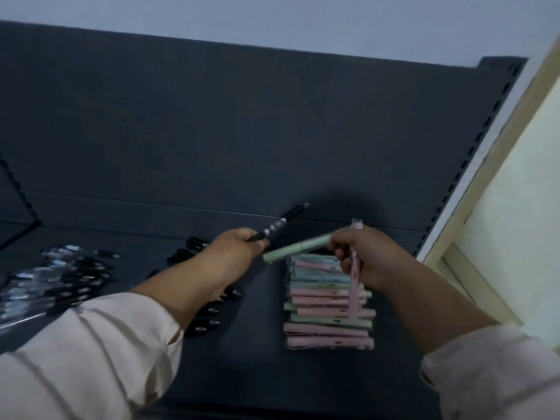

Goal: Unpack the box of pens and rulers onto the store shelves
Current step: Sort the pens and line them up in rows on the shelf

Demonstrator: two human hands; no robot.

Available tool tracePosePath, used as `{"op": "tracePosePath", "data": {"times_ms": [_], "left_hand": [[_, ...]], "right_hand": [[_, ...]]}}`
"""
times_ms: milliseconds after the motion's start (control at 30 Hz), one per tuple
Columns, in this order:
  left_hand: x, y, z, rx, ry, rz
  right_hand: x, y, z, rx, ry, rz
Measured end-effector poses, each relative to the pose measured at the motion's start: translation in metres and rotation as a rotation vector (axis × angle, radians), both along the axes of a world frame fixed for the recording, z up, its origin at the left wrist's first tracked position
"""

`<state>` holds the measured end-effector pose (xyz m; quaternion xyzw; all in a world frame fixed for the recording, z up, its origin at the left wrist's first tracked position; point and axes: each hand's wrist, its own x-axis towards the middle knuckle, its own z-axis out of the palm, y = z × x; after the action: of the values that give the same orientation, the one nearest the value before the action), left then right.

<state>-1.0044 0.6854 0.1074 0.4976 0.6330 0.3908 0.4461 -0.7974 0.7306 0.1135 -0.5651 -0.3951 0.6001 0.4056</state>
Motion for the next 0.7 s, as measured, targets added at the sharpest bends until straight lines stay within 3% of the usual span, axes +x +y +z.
{"op": "tracePosePath", "data": {"times_ms": [200, 400, 600, 700], "left_hand": [[0.027, 0.002, -0.006, -0.045, 0.023, 0.012], [0.047, 0.009, -0.01, -0.108, -0.039, 0.07], [0.07, 0.004, -0.01, -0.179, -0.248, 0.112], [0.08, 0.001, -0.008, -0.165, -0.292, 0.065]], "right_hand": [[0.052, 0.0, -0.029, -0.101, -0.112, -0.067], [0.074, 0.001, -0.032, -0.006, -0.411, -0.025], [0.065, -0.002, -0.022, -0.116, 0.061, 0.07], [0.06, -0.005, -0.021, -0.096, 0.128, 0.184]]}}
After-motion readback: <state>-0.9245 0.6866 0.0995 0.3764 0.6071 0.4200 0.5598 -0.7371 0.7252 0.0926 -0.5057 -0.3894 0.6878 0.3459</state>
